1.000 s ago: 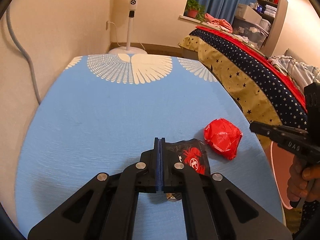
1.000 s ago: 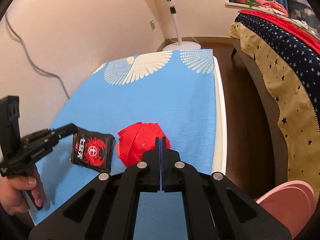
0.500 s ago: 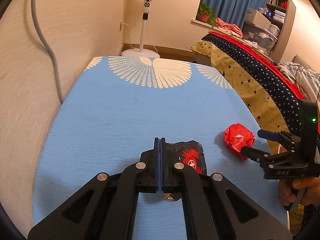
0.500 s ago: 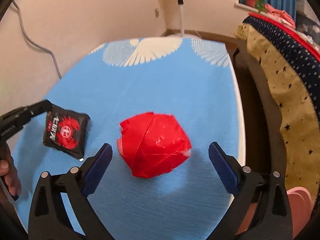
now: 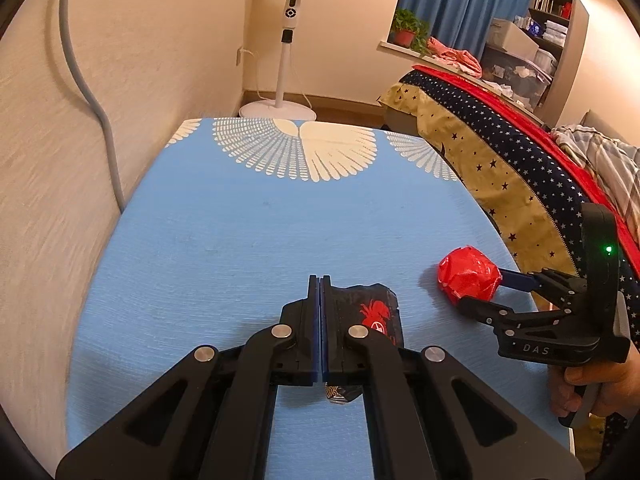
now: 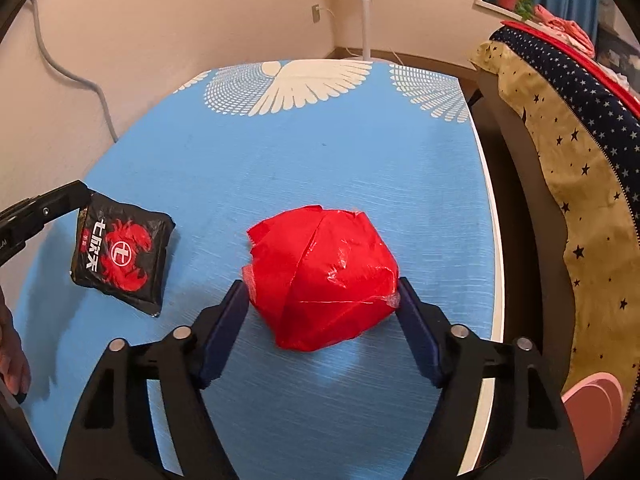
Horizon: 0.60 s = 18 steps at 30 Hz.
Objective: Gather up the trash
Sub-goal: 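Grasp the black snack packet with the left tool while the right tool grasps the red bag, then lift and carry the snack packet and red bag over the pink bin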
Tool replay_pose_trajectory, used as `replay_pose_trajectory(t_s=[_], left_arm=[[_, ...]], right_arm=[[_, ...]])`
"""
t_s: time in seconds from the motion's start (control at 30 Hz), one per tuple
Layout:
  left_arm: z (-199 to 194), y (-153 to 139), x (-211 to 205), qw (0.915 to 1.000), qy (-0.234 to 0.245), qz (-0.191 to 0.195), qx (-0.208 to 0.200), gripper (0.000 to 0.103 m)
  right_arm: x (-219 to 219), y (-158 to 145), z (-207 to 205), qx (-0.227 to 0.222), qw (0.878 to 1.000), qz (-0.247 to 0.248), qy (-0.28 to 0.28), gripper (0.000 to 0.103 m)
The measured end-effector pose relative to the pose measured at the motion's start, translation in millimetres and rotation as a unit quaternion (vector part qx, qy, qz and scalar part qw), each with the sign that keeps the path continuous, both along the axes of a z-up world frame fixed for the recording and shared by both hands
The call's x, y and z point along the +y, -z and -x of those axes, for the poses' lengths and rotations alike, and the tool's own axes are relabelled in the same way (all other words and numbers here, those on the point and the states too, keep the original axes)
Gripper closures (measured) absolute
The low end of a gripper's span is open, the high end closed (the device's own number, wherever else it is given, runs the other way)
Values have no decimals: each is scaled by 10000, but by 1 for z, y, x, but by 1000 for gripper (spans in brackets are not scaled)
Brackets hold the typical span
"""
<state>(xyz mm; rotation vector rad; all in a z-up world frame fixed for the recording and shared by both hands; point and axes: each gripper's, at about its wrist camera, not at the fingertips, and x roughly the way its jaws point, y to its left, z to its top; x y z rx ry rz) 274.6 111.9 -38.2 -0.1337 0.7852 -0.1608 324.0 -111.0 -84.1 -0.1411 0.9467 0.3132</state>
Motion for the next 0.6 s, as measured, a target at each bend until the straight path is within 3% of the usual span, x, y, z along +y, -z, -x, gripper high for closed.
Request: replay_pose_trajectory(t_s=[0.6], left_arm=[[19, -33, -20, 9994, 127, 77, -323, 103]], right_arm=[[-36, -61, 32, -557, 9976, -260, 320, 35]])
